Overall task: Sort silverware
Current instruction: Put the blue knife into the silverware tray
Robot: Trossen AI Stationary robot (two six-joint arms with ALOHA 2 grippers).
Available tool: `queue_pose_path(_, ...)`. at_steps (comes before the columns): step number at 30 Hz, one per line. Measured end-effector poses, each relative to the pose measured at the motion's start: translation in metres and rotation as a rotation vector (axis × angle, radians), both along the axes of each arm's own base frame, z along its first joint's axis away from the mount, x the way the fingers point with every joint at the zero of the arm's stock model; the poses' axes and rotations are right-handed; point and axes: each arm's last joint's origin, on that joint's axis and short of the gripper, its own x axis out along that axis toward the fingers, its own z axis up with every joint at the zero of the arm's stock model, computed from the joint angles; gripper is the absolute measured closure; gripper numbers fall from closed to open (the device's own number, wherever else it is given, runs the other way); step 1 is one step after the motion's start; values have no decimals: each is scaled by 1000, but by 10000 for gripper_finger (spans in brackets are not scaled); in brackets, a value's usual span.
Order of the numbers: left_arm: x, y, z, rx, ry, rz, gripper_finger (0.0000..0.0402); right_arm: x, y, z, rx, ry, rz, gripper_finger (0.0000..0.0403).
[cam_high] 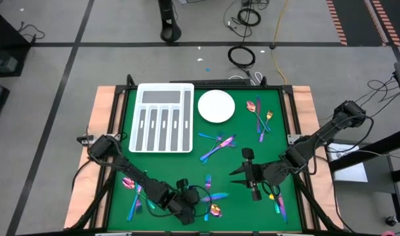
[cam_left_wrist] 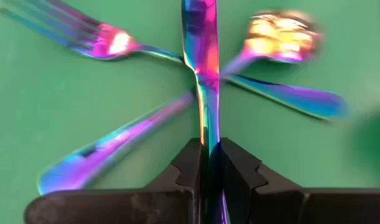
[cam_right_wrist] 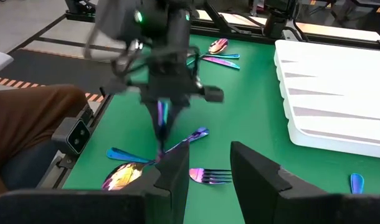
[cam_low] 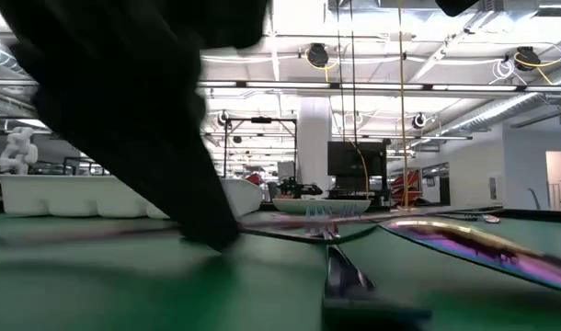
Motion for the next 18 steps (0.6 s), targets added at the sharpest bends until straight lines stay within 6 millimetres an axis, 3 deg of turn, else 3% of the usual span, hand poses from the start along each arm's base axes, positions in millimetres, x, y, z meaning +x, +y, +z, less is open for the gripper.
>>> queue_pose_path(4, -6, -2, 31, -3, -73, -41, 359, 0, 0, 0, -1, 2, 0, 298)
queue_pose_path(8, -15, 14, 61, 32, -72, -7, 365, 0, 0, 0, -2, 2, 0, 298)
queue_pose_path(13, -26, 60, 97, 45, -13, 208, 366, 0, 0, 0, 1, 1, -1, 298)
queue_pose_path(18, -38, 109, 120, 94, 45, 428, 366, 0, 0, 0, 4, 0, -2, 298)
